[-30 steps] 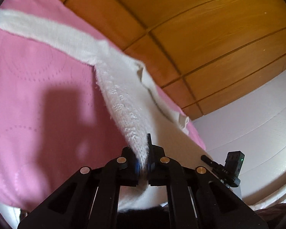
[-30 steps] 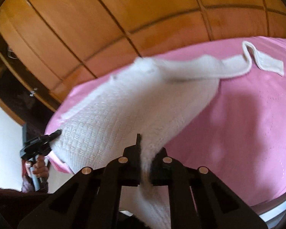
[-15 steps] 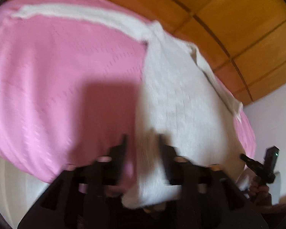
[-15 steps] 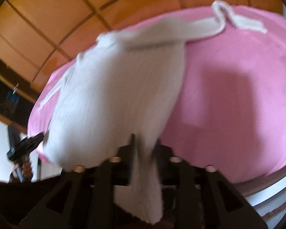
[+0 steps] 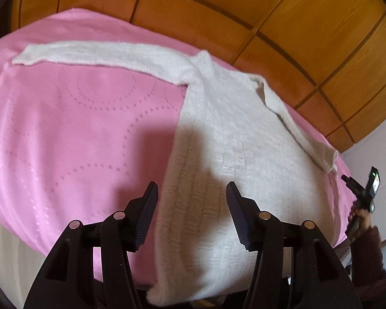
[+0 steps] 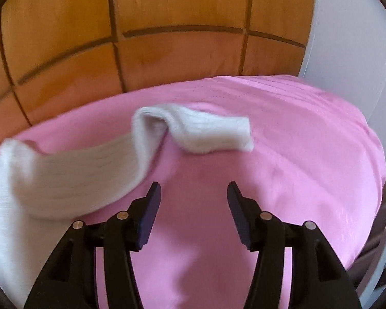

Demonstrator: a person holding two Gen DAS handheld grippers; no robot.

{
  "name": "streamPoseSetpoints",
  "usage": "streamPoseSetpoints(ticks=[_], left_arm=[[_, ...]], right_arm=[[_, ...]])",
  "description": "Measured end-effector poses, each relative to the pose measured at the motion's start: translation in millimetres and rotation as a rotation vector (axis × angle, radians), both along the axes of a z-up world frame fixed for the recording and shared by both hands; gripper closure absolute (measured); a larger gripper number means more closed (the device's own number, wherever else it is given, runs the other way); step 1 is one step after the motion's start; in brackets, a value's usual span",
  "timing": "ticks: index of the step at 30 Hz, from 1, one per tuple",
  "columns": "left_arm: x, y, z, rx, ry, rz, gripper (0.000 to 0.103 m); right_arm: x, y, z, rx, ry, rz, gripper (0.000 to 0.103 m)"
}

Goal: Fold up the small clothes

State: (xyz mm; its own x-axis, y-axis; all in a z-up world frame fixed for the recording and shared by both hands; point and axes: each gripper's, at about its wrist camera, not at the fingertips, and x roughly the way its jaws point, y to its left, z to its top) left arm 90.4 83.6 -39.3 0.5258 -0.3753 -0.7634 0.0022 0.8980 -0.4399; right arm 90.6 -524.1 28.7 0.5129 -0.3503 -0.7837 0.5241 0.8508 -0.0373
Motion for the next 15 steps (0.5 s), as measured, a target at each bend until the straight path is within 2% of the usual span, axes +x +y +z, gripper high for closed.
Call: streamPoseSetpoints(ticks=[5,7,10,12,13,15], left_arm=[[8.2,-14.4,-7.6,0.004,0.037,-0.014,0.05],[11.0,-20.3,-9.1,0.011,0.046,-0.024,0.05],[15.4,-31.3,-9.8,0.029,0.049,-0.045,0.05],[18.6,-37.8,-9.4,0.039,0.047,-0.058,0.05],[20.1,-40.9,-9.2,0.039,0.044,-0.066,0.05],[21.9,-46.9,-9.5,0.042,0.04,-0.082,0.05]], right_arm=[[44.1,-11.4,-33.0,-0.036,0.092,0.051,0.048],[59.6,-17.1,-42.1,-0.066,0.099,0.037,0.048],[78.1,-32.5,-51.7,-0.057,0.103,0.0,0.05],[82.5,-38.9,-47.5,-0.063,0.101,-0.028,0.069],[84.0,-43.8,-42.7,-0.076,0.104,-0.044,0.087],[79.0,-46.5,-27.8,-0.107,0.09,-0.048,0.093]])
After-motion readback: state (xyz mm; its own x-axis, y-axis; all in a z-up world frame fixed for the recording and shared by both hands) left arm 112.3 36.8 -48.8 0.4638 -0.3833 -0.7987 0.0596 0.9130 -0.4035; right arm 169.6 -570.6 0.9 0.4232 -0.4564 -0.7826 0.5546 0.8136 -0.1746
